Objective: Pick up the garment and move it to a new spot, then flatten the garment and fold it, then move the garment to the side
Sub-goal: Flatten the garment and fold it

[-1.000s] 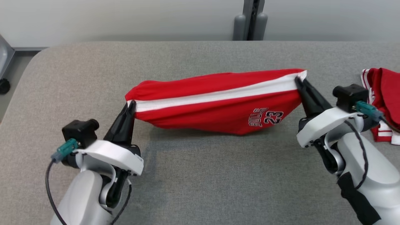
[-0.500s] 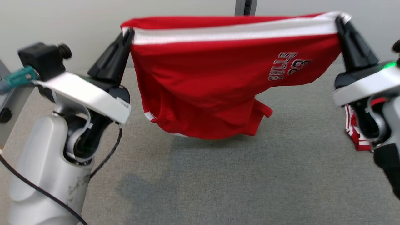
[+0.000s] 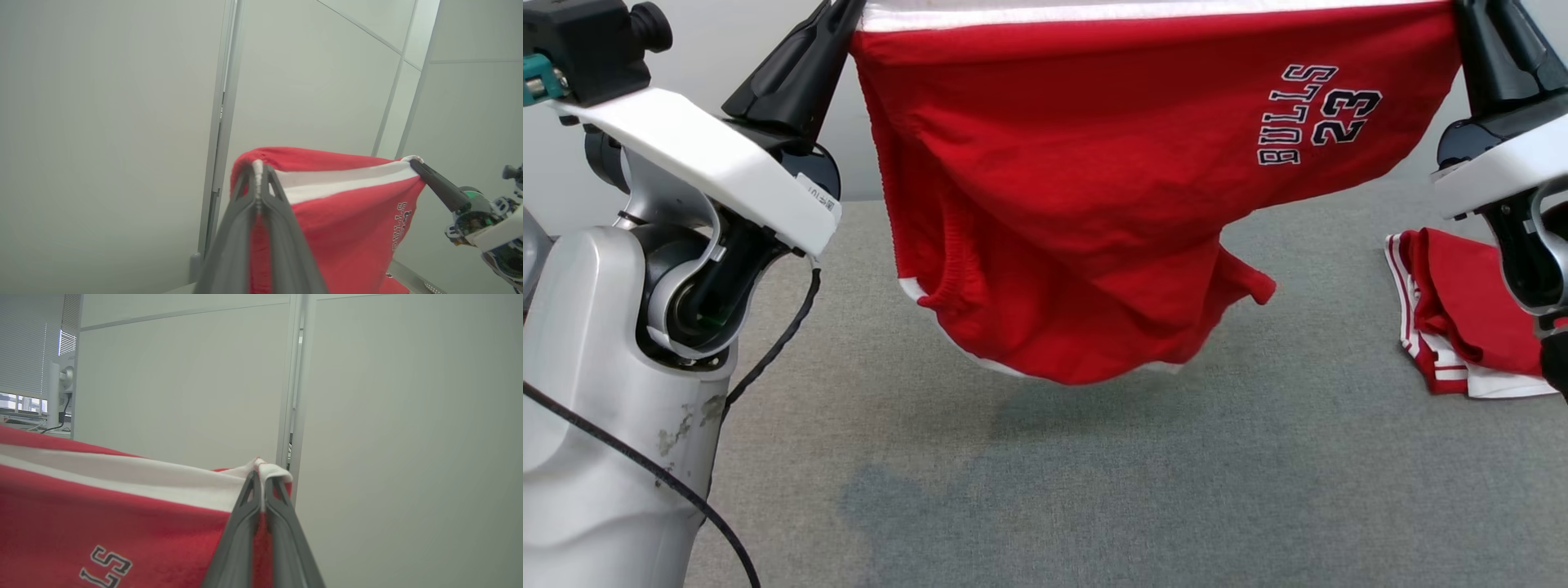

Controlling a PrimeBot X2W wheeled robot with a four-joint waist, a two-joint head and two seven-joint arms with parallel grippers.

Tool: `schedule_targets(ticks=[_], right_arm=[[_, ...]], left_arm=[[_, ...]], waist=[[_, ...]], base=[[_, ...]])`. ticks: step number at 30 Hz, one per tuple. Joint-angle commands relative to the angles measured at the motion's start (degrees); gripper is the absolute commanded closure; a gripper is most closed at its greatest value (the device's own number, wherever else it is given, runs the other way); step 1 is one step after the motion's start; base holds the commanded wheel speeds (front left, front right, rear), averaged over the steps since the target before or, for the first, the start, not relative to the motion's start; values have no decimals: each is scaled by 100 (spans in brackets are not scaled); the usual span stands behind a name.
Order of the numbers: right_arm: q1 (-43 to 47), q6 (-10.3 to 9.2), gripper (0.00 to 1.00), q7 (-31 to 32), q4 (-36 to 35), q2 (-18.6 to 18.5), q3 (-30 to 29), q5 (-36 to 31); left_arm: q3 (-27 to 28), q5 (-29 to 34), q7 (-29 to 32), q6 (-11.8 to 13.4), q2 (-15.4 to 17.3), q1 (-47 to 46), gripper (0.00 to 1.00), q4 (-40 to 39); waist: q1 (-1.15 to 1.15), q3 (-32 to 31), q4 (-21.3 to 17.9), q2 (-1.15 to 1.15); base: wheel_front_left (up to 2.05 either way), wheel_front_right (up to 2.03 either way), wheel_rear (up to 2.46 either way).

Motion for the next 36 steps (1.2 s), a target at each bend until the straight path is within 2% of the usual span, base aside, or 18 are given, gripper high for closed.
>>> schedule_targets(ticks=[1, 5, 10, 17, 21, 24, 28, 32, 36], right_arm=[[-65, -2, 100, 48, 37, 8, -8, -21], [-419, -2, 100, 139, 387, 118, 163, -72], [-1371, -1, 100, 112, 1295, 269, 630, -322], [-3295, -1, 100, -284, 2636, 666, 1085, -447], [-4258, -1, 100, -455, 3065, 910, 1135, -742], [-4650, -2, 100, -475, 2912, 1005, 890, -1024], [-4832, -1, 100, -469, 2505, 1077, 474, -1553], [-4710, -1, 100, -470, 2205, 1044, 197, -1955], [-4310, -1, 100, -470, 2038, 840, 271, -1983]], left_arm=[[23, -7, -1, 34, 25, -65, 100, 45], [-70, 160, -147, -13, 3, -460, 100, 442], [-297, 515, -620, -100, -90, -1387, 100, 1331], [-483, 921, -1879, -165, -300, -3170, 100, 2851], [-492, 1092, -2681, -168, -209, -4119, 100, 3703], [-687, 1050, -3054, -166, -218, -4557, 100, 4181], [-860, 935, -3302, -163, -49, -5136, 100, 4489], [-1168, 691, -3375, -162, -67, -5244, 100, 4496], [-1495, 319, -3387, -163, -96, -4870, 100, 4134]], waist=[[0, 38, -12, 0], [0, 377, -34, 0], [0, 946, -15, 0], [0, 2167, -63, 0], [0, 2831, -185, 0], [0, 3166, -318, 0], [0, 3584, -415, 0], [0, 3956, -370, 0], [0, 4127, -182, 0]], base=[[0, 0, 0], [0, 0, 0], [0, 0, 0], [0, 0, 0], [0, 0, 0], [0, 0, 0], [0, 0, 0], [0, 0, 0], [0, 0, 0]])
